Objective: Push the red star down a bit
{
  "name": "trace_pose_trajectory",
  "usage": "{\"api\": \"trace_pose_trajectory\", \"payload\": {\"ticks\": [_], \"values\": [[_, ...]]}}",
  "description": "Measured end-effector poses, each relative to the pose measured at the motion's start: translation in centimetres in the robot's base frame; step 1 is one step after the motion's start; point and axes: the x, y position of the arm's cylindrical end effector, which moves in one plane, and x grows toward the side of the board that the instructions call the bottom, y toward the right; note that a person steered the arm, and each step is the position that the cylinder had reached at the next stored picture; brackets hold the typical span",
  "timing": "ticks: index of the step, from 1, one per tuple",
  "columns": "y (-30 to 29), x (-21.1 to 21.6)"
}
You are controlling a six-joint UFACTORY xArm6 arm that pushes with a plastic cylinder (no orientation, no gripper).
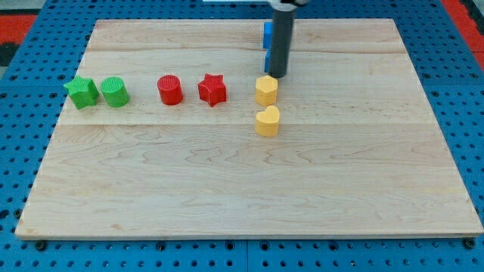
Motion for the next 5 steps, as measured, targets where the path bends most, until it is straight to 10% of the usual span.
{"api": "trace_pose_trajectory", "payload": {"ticks": [5], "values": [[-7.2,0.8]]}}
